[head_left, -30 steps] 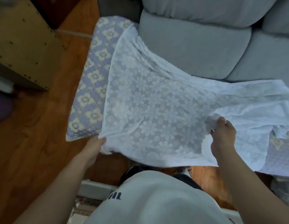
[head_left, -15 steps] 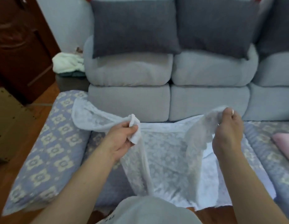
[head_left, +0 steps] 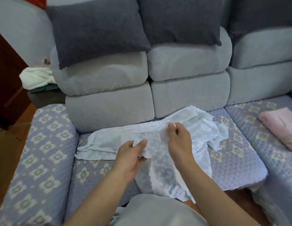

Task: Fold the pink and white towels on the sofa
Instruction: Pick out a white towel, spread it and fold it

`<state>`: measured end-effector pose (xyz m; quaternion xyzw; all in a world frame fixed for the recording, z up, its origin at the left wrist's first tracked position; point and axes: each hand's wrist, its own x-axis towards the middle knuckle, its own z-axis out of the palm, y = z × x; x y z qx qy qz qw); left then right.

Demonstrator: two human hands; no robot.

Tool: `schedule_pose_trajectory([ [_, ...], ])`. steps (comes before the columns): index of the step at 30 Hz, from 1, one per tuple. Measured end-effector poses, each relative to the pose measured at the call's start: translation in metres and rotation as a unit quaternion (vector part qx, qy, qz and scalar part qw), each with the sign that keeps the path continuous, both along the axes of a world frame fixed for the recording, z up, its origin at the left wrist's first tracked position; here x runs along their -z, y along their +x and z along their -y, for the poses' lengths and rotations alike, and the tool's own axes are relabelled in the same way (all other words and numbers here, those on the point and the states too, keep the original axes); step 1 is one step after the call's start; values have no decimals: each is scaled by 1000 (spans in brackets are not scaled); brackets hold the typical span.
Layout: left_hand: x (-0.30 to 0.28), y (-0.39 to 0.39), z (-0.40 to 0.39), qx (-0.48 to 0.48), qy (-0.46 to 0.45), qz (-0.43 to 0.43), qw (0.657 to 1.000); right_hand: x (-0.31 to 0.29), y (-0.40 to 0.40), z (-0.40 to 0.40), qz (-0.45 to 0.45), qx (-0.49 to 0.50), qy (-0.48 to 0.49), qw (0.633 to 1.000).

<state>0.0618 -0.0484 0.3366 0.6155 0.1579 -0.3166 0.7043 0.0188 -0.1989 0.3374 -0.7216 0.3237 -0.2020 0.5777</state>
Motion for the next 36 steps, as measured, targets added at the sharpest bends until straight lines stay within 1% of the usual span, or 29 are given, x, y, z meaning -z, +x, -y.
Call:
schedule_pose_trajectory([
  [3,16,5,-16,3,-6,10,1000,9,2,6,-26,24,16,999],
  [6,15,18,-29,3,6,35,999,5,13,14,-16,105,20,994],
  [9,7,32,-40,42,44,69,996,-7,26,8,54,221,-8,974],
  [11,4,44,-50,67,29,51,996,-20,37,-9,106,258,-31,960],
  [12,1,50,-55,81,11,28,996,-25,43,-23,121,243,-42,961],
  [13,-2,56,-59,94,-8,3,996,-25,47,-40,123,207,-58,969],
  [15,-8,66,-65,108,-34,-34,993,-14,51,-80,89,96,-114,985],
  [16,-10,70,-68,115,-37,-43,992,-5,50,-101,70,40,-155,985],
  [18,-13,77,-72,125,-33,-49,990,10,48,-131,49,-40,-261,963],
  [19,-13,80,-75,131,-32,-52,989,16,49,-137,39,-60,-303,950],
  [21,-14,86,-82,150,-34,-65,986,18,54,-137,23,-71,-338,938],
  [26,-9,103,-97,168,-70,-114,977,23,49,-148,25,-99,-396,912],
  [27,-8,105,-99,173,-77,-113,975,25,47,-152,24,-96,-404,909],
  [30,-5,109,-103,230,-75,-79,967,20,48,-158,37,-100,-416,903],
  [32,-3,114,-107,231,-77,-68,968,15,50,-161,31,-156,-401,902],
  [33,-2,118,-108,222,-80,-69,969,14,49,-163,18,-188,-361,913],
  [34,-2,122,-110,217,-80,-70,970,13,47,-163,10,-210,-280,937],
  [35,-1,125,-111,217,-79,-69,971,8,43,-162,16,-214,-141,966],
  [36,0,128,-111,221,-73,-61,971,4,40,-161,50,-188,8,981],
])
